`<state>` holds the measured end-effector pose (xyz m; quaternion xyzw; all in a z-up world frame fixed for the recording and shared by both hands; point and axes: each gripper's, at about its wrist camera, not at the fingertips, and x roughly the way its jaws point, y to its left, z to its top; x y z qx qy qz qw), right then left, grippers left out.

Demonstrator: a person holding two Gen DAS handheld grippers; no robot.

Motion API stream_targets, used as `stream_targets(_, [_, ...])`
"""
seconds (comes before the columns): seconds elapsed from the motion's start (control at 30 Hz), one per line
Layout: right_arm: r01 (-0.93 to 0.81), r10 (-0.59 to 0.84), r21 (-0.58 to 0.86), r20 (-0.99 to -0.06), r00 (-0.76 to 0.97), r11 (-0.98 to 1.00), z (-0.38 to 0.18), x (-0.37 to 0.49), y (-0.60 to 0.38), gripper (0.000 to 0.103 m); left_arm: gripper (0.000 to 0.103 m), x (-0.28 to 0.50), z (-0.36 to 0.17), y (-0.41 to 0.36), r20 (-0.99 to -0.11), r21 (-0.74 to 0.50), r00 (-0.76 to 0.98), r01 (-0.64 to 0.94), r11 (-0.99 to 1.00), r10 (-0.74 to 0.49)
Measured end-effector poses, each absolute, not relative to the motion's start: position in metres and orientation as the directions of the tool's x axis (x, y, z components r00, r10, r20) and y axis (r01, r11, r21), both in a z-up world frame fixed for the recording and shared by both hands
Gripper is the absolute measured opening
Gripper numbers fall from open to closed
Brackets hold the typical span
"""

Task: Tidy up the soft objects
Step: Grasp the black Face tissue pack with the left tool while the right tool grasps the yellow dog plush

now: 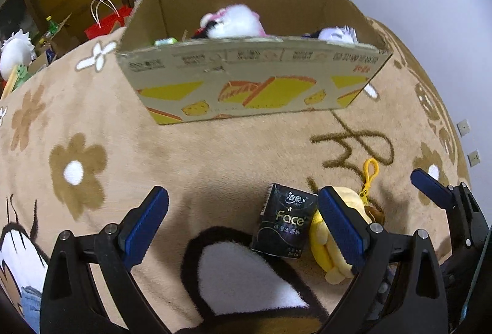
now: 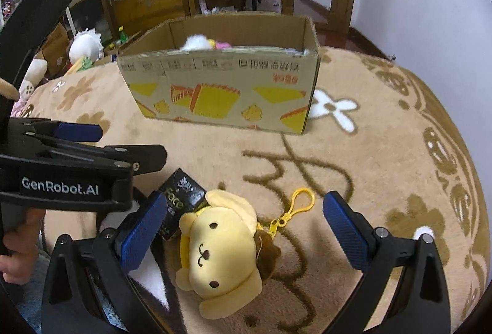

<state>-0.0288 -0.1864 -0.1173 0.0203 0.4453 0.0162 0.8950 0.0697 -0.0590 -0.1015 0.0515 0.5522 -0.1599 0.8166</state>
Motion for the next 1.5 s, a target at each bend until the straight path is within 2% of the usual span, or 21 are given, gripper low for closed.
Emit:
stream_targets(0.2, [-0.033, 0.069, 0.06, -0.835, 0.546, 0.998, -0.13, -0.023, -0.182, 0.099, 0.097, 0.075, -0.118, -0.067, -0.939, -0.099, 0.281, 0.331, 0.938, -0.199])
stream_targets(0.43, [-0.043, 0.091, 0.08, -0.873, 0.479, 0.996, -0.144, -0.015, -0.179, 0.087, 0.097, 0.077, -0.136, -0.074, -0.959, -0.087, 0.225, 0.339, 0.937, -0.171])
stream_targets(0.77, [-0.047, 0.129, 0.121, -0.899, 0.419, 0.992, -0.156, -0.012, -0.179, 0.086, 0.097, 0.075, -0.148, -0.084, -0.972, -0.094, 0.171, 0.359, 0.929, -0.164])
stream_targets(0.83, [-0.051, 0.145, 0.136, -0.902, 0.406, 0.989, -0.159, -0.011, -0.178, 0.081, 0.097, 0.074, -0.15, -0.085, -0.973, -0.09, 0.165, 0.365, 0.926, -0.159])
stream_targets(1.03, [-0.046, 0.164, 0.158, -0.905, 0.393, 0.986, -0.162, -0.011, -0.18, 0.078, 0.097, 0.072, -0.157, -0.087, -0.976, -0.081, 0.163, 0.353, 0.932, -0.147])
stream_targets(1.2, [-0.047, 0.164, 0.158, -0.906, 0.391, 0.986, -0.163, -0.011, -0.181, 0.075, 0.089, 0.073, -0.164, -0.089, -0.975, -0.087, 0.166, 0.335, 0.938, -0.15])
stream_targets(1.27, [-0.05, 0.162, 0.155, -0.905, 0.394, 0.987, -0.162, -0.011, -0.18, 0.072, 0.075, 0.072, -0.165, -0.086, -0.973, -0.087, 0.174, 0.332, 0.939, -0.152])
stream_targets(1.33, [-0.052, 0.159, 0.151, -0.904, 0.396, 0.987, -0.162, -0.011, -0.18, 0.071, 0.067, 0.073, -0.168, -0.084, -0.974, -0.097, 0.161, 0.33, 0.939, -0.157])
stream_targets(1.5, [-0.053, 0.159, 0.15, -0.901, 0.404, 0.987, -0.16, -0.012, -0.18, 0.067, 0.052, 0.07, -0.174, -0.082, -0.977, -0.076, 0.165, 0.331, 0.941, -0.137])
